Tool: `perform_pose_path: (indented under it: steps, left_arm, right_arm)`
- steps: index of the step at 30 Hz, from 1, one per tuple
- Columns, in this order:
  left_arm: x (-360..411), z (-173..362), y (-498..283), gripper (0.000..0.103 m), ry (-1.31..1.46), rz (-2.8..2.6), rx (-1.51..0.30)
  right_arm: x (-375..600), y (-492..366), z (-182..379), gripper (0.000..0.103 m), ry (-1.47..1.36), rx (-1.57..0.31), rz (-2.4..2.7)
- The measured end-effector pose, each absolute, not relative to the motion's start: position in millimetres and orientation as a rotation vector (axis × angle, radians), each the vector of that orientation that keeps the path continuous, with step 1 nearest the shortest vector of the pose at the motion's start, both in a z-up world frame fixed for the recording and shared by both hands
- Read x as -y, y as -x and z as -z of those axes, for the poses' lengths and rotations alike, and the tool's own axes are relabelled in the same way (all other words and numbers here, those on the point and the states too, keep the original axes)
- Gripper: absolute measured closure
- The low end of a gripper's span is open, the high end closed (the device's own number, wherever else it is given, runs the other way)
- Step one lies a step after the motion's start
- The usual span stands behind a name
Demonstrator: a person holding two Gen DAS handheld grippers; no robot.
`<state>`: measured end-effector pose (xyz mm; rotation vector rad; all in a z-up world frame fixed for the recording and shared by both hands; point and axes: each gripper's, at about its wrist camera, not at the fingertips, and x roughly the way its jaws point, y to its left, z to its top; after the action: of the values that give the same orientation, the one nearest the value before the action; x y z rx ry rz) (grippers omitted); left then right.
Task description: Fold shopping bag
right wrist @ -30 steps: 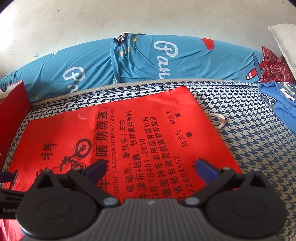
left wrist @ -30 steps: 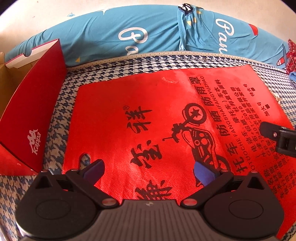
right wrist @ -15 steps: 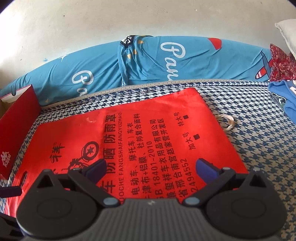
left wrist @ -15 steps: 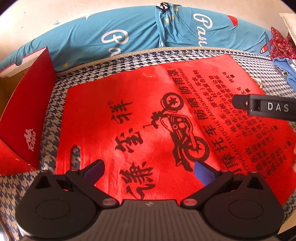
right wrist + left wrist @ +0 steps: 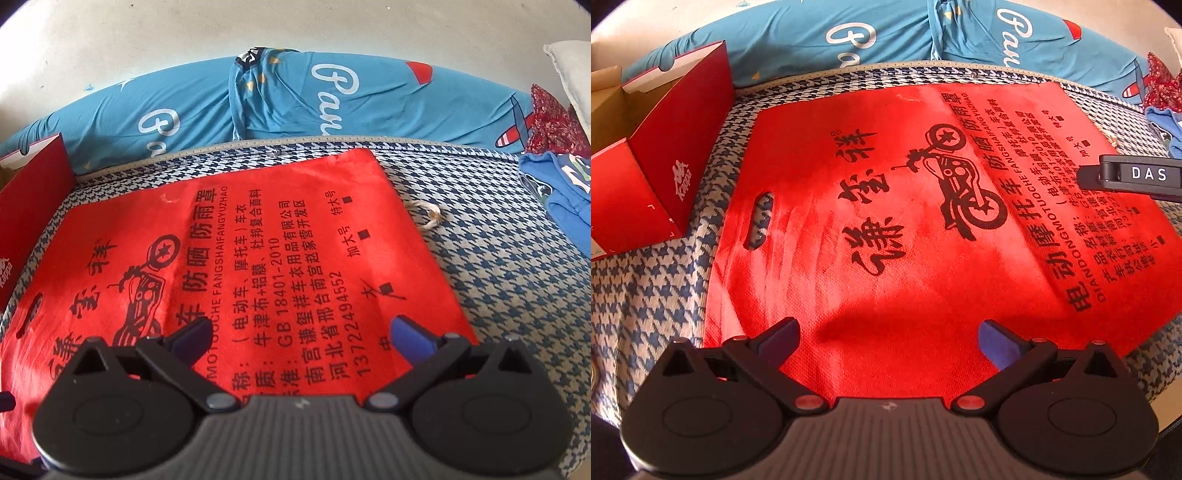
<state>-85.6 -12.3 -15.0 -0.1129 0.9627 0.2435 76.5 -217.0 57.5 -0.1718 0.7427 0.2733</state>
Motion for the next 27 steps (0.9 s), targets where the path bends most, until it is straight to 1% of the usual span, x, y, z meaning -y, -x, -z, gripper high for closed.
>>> perform_pose_path:
  steps: [13, 27]
  left_arm:
    - [43.0, 16.4, 121.0, 0.0, 0.097, -0.209, -1.0]
    - [58.6, 0.3, 139.8, 0.0, 0.065, -0.215, -0.962]
  right_arm:
    - [253.1, -39.7, -54.7, 0.0, 0.143, -0.783, -0.231]
    - [250.5, -8.8, -60.3, 0.0, 0.168, -0.731, -0.27]
